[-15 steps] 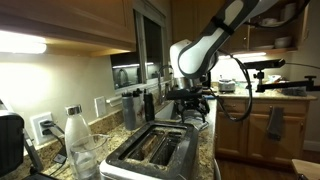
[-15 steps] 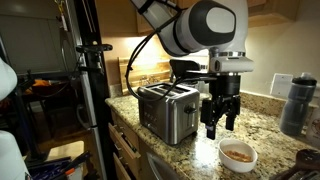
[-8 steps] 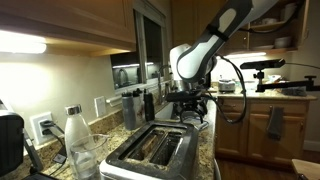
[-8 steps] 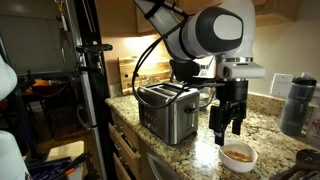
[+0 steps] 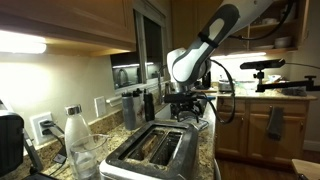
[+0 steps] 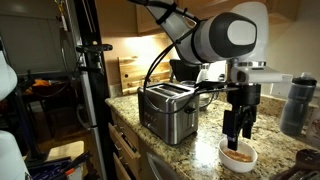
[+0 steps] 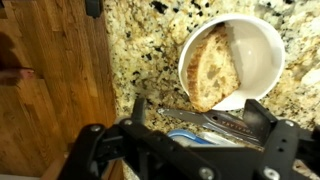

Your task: Put the pieces of bread in the toaster

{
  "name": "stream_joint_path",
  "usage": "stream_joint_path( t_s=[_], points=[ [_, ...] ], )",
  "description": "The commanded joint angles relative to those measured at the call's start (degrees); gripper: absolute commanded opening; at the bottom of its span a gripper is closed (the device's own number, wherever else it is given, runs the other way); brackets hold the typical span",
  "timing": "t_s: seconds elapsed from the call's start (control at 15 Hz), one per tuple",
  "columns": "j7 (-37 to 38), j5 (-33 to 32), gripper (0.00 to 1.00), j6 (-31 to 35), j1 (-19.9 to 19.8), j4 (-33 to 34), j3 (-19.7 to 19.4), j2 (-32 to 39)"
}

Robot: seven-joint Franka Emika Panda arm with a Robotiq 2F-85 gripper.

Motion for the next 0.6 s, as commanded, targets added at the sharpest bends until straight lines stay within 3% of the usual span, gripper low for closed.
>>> stream_joint_path(
  t_s=[0.0,0.53],
  points=[
    [-2.7,2.1,1.0,0.7,0.0,2.6,-0.5,2.6],
    [-4.8,4.5,1.0,0.0,0.2,4.4,-0.7,5.5]
  ],
)
